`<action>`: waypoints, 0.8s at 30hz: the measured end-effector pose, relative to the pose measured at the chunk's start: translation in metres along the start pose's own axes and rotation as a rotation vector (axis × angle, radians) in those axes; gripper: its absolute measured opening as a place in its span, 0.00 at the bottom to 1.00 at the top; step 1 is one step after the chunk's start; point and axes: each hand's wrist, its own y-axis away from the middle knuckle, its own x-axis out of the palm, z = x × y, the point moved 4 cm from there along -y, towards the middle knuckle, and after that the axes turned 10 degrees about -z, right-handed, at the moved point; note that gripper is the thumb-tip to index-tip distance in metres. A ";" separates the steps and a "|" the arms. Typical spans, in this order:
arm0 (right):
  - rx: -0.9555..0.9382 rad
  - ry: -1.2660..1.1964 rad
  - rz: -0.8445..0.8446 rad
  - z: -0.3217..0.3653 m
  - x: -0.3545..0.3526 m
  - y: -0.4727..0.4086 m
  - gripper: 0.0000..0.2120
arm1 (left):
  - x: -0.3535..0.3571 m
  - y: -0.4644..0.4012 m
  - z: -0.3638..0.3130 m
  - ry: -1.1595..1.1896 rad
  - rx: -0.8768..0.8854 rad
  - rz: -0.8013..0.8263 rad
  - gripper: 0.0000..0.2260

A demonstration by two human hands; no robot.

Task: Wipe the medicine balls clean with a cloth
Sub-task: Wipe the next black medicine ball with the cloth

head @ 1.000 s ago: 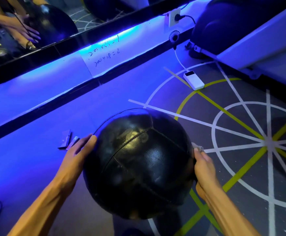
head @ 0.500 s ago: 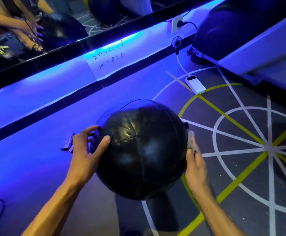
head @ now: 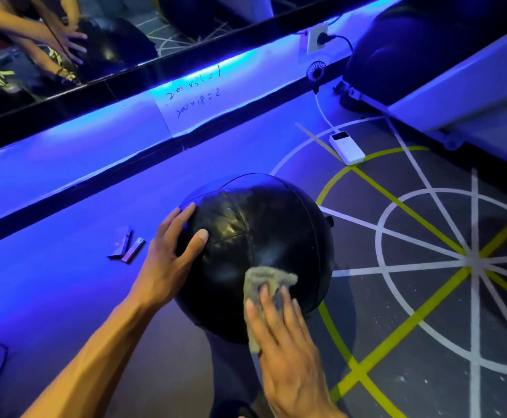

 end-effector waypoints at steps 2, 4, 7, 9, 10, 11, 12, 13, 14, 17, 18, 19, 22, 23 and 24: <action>-0.085 0.064 0.068 -0.003 -0.003 0.003 0.38 | -0.001 0.007 0.001 0.029 -0.003 -0.001 0.33; -0.100 0.034 0.077 -0.010 -0.015 -0.016 0.35 | -0.003 0.016 0.002 0.072 -0.013 0.003 0.31; 0.115 -0.069 0.028 -0.034 -0.024 -0.071 0.26 | -0.007 0.028 0.002 0.091 -0.018 0.009 0.30; 0.392 -0.157 0.006 -0.068 -0.027 -0.108 0.24 | -0.009 0.037 0.000 0.089 -0.022 0.016 0.28; 0.541 -0.202 0.033 -0.088 -0.027 -0.121 0.23 | -0.010 0.040 -0.001 0.091 -0.022 0.017 0.28; 0.656 -0.233 0.071 -0.106 -0.026 -0.128 0.22 | -0.010 0.043 -0.001 0.095 -0.018 0.014 0.28; 0.701 -0.251 0.095 -0.115 -0.026 -0.130 0.22 | -0.011 0.045 -0.001 0.096 -0.016 0.012 0.28; 0.676 -0.261 0.081 -0.113 -0.029 -0.129 0.22 | -0.010 0.045 -0.002 0.095 -0.015 0.010 0.28; 0.605 -0.263 0.034 -0.102 -0.031 -0.122 0.22 | -0.010 0.044 -0.001 0.091 -0.014 0.006 0.27; 0.379 -0.273 -0.071 -0.049 -0.031 -0.069 0.25 | -0.010 0.042 0.003 0.085 -0.023 -0.011 0.28; 0.336 -0.252 -0.080 -0.036 -0.029 -0.045 0.26 | -0.010 0.043 0.005 0.085 -0.024 -0.006 0.29; 0.308 -0.225 -0.089 -0.027 -0.027 -0.023 0.28 | -0.011 0.045 0.007 0.087 -0.022 -0.003 0.29; 0.358 -0.177 -0.124 -0.027 -0.024 0.017 0.31 | -0.015 0.055 0.014 0.085 -0.012 -0.012 0.32; 0.418 -0.189 -0.127 -0.030 -0.023 0.020 0.31 | -0.016 0.058 0.016 0.083 -0.005 -0.014 0.33; 0.504 -0.227 -0.146 -0.034 -0.023 0.020 0.30 | -0.016 0.062 0.017 0.085 0.003 -0.014 0.33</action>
